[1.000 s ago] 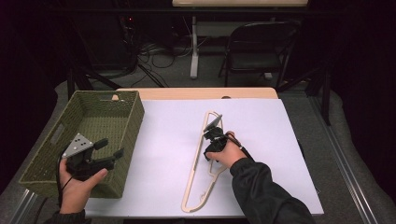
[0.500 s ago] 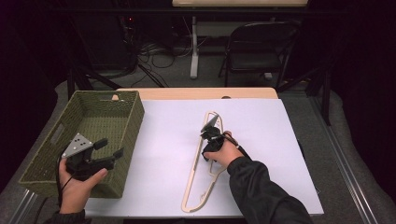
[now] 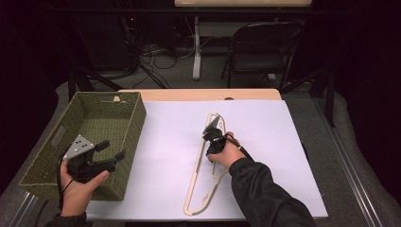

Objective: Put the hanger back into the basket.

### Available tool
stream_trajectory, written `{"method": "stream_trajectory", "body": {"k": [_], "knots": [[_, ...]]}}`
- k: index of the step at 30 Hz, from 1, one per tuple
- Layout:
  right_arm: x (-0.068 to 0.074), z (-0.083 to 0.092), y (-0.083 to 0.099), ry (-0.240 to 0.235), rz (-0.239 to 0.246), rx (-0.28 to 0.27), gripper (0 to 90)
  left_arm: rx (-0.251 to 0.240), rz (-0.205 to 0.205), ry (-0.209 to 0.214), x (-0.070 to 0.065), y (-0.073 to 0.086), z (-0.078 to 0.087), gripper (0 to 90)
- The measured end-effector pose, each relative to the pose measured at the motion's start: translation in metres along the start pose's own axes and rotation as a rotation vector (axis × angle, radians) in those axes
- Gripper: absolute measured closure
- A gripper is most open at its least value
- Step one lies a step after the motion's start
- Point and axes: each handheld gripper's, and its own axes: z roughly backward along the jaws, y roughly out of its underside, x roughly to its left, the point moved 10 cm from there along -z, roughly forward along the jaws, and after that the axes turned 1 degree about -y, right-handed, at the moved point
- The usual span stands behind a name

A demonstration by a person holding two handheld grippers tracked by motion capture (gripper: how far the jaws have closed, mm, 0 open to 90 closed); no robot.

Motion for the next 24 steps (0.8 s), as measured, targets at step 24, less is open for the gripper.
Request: {"method": "stream_trajectory", "body": {"k": [24], "knots": [[-0.008,0.003,0.010,-0.048,-0.034,0.065,85.5,-0.001,-0.002,-0.004,0.000,-0.001,-0.001,27.4]]}}
